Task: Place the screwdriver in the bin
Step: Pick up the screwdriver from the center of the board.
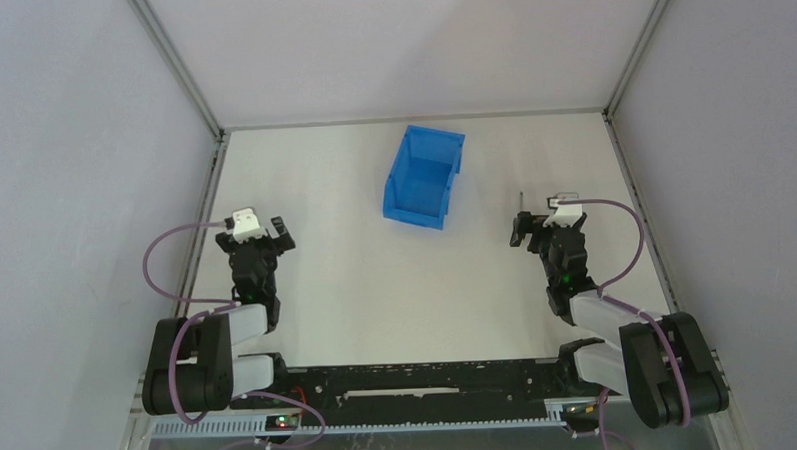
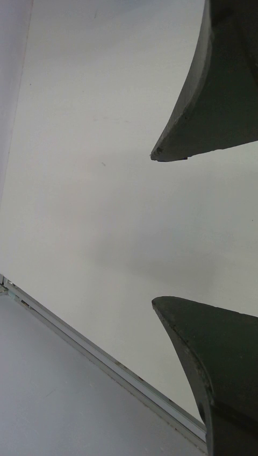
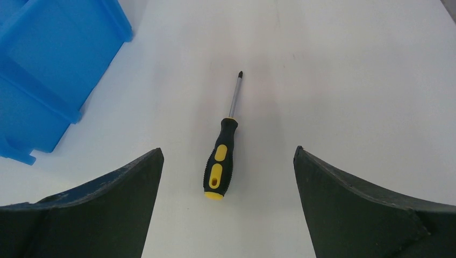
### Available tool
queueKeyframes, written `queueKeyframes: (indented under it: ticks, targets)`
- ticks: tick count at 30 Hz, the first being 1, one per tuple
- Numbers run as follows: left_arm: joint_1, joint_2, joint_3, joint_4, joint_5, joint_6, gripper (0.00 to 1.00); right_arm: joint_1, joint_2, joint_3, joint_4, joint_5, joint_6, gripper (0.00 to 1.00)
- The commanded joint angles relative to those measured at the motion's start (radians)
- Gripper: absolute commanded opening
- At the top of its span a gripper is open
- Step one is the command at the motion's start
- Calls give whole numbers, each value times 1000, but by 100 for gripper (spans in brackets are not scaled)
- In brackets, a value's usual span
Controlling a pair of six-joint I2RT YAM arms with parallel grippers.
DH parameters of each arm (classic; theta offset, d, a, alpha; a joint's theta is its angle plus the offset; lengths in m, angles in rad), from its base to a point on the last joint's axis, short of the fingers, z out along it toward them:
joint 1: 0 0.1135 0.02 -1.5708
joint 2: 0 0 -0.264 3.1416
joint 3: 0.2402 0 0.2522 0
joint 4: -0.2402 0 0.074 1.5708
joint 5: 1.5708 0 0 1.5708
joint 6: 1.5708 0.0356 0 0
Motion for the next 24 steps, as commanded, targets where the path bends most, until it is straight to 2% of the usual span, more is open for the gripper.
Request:
queueKeyframes:
  ticks: [1,5,10,14,24]
  targets:
    - [5,-6,26,35,-13,20,100,0,5,43,29,5,-6,100]
    - [5,-6,26,35,-12,20,100,0,0,50,1,6,-3,100]
    - [5,-6,26,35,-13,20,100,-6,-7,52,-16,-69,-24,100]
    - [5,-7,26,35,-13,20,100,-6,-17,54,-33,-34,-14,100]
    - [4,-6,26,34,-12,20,100,12,-236,199,-356,-28,-23,100]
